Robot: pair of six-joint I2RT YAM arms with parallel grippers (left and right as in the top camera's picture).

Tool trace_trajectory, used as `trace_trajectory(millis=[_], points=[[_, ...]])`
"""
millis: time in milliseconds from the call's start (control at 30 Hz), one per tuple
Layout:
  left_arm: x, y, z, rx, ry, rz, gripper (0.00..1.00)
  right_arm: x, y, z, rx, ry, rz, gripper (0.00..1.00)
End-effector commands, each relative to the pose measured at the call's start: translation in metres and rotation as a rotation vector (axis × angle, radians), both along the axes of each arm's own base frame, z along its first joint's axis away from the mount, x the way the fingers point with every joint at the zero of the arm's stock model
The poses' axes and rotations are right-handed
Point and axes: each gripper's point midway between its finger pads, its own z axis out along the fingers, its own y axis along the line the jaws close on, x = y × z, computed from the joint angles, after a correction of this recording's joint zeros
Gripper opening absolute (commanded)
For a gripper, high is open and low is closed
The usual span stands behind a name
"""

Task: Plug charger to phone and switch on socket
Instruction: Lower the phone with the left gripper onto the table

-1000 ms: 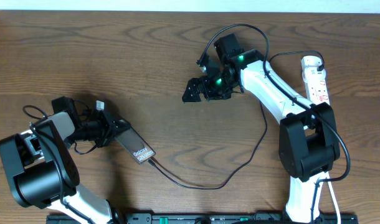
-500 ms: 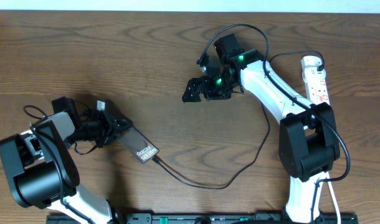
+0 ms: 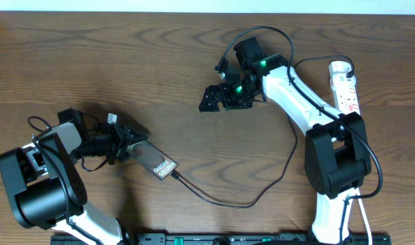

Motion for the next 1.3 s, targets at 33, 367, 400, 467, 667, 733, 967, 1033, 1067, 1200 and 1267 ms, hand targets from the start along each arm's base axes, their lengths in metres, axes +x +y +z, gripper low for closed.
trace_trajectory(millis=[33, 367, 400, 467, 667, 733, 967, 1033, 1067, 1200, 1267], points=[[-0.027, 0.008, -0.027, 0.101, 0.133, -0.019, 0.54, 0.003, 0.001, 0.007, 0.008, -0.009, -0.009, 0.99], [-0.054, 0.018, -0.040, 0.206, 0.269, -0.051, 0.60, 0.003, 0.001, 0.007, 0.009, -0.009, -0.009, 0.99], [-0.056, 0.020, -0.041, 0.219, 0.281, -0.055, 0.61, 0.003, 0.001, 0.007, 0.009, -0.009, -0.009, 0.99], [-0.060, 0.022, -0.043, 0.238, 0.297, -0.061, 0.61, 0.003, 0.001, 0.007, 0.008, -0.009, -0.009, 0.99], [-0.062, 0.023, -0.043, 0.244, 0.307, -0.064, 0.63, 0.003, 0.001, 0.007, 0.009, -0.009, -0.009, 0.99], [-0.063, 0.023, -0.044, 0.247, 0.315, -0.065, 0.64, 0.003, 0.001, 0.007, 0.009, -0.009, -0.008, 0.99], [-0.079, 0.033, -0.049, 0.320, 0.407, -0.068, 0.68, 0.003, 0.001, 0.007, 0.009, -0.009, -0.008, 0.99], [-0.080, 0.033, -0.049, 0.319, 0.411, -0.069, 0.68, 0.003, 0.001, 0.007, 0.009, -0.009, -0.008, 0.99], [-0.080, 0.033, -0.049, 0.319, 0.411, -0.069, 0.68, 0.002, 0.001, 0.007, 0.008, -0.009, -0.007, 0.99], [-0.081, 0.032, -0.048, 0.316, 0.417, -0.071, 0.69, 0.001, 0.003, 0.007, 0.009, -0.010, -0.001, 0.99], [-0.082, 0.032, -0.048, 0.315, 0.420, -0.071, 0.69, 0.001, 0.003, 0.007, 0.009, -0.010, -0.001, 0.99]])
